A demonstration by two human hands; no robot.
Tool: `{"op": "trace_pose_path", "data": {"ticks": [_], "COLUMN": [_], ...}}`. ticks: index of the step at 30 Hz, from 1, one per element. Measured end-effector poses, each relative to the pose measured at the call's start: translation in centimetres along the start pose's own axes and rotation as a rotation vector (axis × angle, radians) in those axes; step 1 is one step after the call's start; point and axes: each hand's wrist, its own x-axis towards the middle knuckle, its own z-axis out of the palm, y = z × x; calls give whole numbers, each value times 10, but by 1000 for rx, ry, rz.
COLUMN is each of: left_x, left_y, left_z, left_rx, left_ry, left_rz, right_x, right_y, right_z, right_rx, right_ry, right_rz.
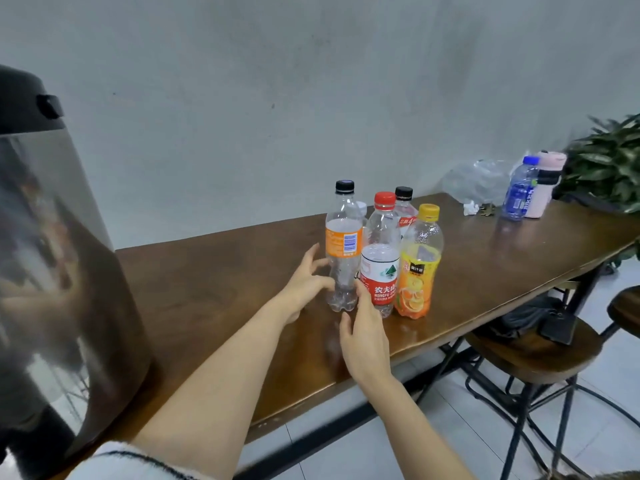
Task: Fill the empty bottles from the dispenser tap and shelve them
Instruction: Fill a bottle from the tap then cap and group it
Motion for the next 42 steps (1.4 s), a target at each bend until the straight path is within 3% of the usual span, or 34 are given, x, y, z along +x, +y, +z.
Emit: {"op": "trace_pose_path", "data": {"ticks": [10, 15, 20, 23, 28, 32, 37, 42], "left_x": [-28, -79, -152, -200, -270, -311, -349, -371], "left_y": [-11, -16, -13, -11, -22, -35, -55, -72], "left_z": [-10, -28, -50, -58, -66, -77, -88, -84], "left_rx": [-4, 40, 94, 118, 132, 168, 265, 284], "left_ry": [-71, 130, 354, 405, 356, 385, 403, 429], "left_rz": [68, 204, 217, 165, 194, 191, 189, 194], "right_x": [-2, -20, -46, -57, -78, -98, -123, -154], "right_y": [-6, -27, -64, -95, -159, -202, -229, -232], "right_z": [3, -3, -19, -33, -61, -70, -58, -37], "right_rx": [-14, 7, 3, 43, 139, -139, -425, -434], "right_ry": [-32, -105, -167, -161, -122, -108, -177, -222], "right_rz": [-55, -132, -307, -354, -504, -598, -556, -542]}}
